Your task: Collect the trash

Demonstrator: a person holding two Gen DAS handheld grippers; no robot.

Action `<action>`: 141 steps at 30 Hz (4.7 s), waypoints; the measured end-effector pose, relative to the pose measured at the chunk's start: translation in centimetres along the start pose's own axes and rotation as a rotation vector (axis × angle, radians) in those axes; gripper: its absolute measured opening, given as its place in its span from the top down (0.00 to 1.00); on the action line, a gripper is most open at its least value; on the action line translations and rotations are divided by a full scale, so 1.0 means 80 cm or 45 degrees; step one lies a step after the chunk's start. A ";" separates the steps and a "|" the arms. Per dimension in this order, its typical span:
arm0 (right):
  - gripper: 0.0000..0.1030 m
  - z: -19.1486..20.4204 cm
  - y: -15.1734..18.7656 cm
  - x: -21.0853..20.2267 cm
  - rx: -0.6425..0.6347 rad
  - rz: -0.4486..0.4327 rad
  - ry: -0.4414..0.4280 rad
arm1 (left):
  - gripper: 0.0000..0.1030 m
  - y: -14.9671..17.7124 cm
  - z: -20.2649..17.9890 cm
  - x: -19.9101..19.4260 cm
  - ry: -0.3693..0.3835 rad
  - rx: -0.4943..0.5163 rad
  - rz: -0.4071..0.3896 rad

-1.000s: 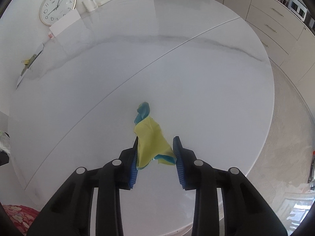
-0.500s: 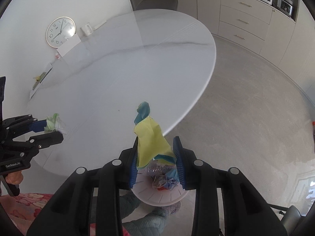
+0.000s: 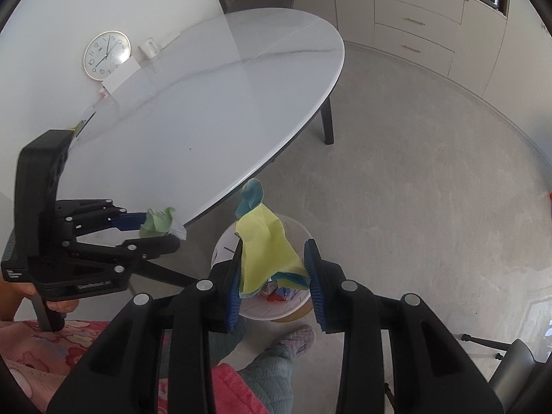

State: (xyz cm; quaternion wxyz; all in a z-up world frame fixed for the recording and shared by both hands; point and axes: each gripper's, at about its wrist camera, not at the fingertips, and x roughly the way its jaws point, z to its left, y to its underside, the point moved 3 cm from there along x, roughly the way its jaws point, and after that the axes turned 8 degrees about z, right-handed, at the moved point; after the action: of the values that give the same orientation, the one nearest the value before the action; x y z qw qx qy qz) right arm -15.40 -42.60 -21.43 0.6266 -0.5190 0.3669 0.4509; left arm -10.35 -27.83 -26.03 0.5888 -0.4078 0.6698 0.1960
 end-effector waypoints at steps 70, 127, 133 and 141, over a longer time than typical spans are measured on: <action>0.02 0.173 -0.116 0.009 -0.194 -0.050 0.068 | 0.09 0.055 0.169 -0.243 -0.550 -0.628 -0.390; 0.02 0.226 -0.227 -0.129 -0.224 -0.488 0.184 | 0.08 0.006 0.177 -0.394 -0.655 -0.580 -0.788; 0.02 0.227 -0.226 -0.128 -0.225 -0.486 0.187 | 0.08 0.006 0.182 -0.398 -0.637 -0.578 -0.795; 0.02 0.225 -0.226 -0.123 -0.229 -0.476 0.185 | 0.08 0.003 0.176 -0.399 -0.673 -0.547 -0.813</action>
State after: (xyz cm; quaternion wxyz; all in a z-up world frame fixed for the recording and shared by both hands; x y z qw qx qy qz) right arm -1.59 -27.73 -3.07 0.6224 -0.6629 0.2668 0.3193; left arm -2.50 -7.21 1.01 0.6722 -0.6424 0.2821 0.2364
